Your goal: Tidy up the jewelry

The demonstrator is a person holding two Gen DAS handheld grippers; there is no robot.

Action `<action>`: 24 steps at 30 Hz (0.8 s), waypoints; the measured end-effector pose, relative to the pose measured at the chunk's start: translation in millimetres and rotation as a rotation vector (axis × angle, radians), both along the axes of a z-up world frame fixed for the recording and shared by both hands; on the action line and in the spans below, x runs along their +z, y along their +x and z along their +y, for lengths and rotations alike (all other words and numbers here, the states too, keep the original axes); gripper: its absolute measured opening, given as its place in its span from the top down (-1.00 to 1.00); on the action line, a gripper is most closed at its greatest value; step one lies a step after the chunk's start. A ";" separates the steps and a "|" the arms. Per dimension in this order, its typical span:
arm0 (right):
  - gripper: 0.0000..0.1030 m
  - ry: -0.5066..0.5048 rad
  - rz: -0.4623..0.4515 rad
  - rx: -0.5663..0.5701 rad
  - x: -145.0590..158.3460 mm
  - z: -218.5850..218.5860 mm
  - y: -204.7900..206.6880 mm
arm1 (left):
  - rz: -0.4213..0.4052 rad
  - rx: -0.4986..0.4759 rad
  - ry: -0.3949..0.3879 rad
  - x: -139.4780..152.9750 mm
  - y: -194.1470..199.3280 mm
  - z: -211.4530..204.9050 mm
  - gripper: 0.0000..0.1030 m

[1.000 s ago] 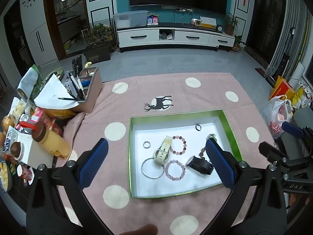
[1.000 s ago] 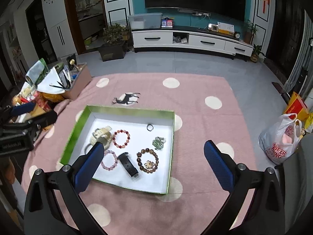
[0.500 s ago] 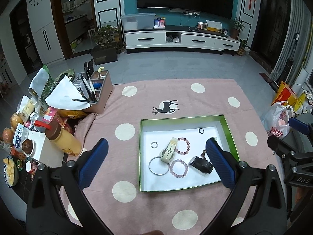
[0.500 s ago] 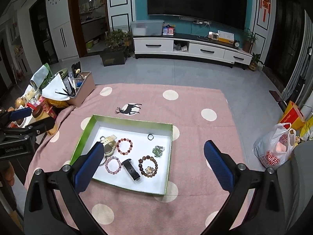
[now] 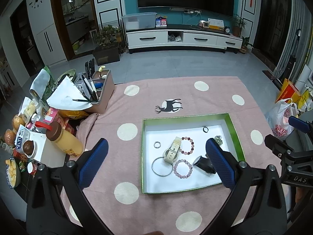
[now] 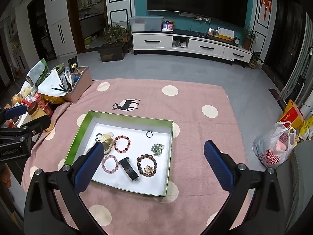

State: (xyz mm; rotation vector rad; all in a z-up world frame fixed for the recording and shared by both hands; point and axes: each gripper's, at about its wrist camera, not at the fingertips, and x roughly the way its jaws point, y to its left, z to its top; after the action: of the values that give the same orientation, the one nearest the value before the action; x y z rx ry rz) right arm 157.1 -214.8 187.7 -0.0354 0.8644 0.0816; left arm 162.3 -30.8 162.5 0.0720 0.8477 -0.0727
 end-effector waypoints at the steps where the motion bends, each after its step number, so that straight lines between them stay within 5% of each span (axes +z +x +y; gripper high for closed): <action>1: -0.97 0.000 0.002 -0.001 -1.4 -0.1 0.5 | 0.000 -0.002 0.002 -0.4 0.1 -0.6 -0.96; 24: -0.97 -0.011 0.011 -0.001 -13.7 2.8 2.9 | 0.001 0.000 0.015 -6.8 1.4 -2.6 -0.96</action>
State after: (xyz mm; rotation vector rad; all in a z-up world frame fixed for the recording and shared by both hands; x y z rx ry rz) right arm 160.0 -212.0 173.9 -0.0447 0.8763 0.0759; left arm 163.8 -33.4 155.7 0.0860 0.8495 -0.0659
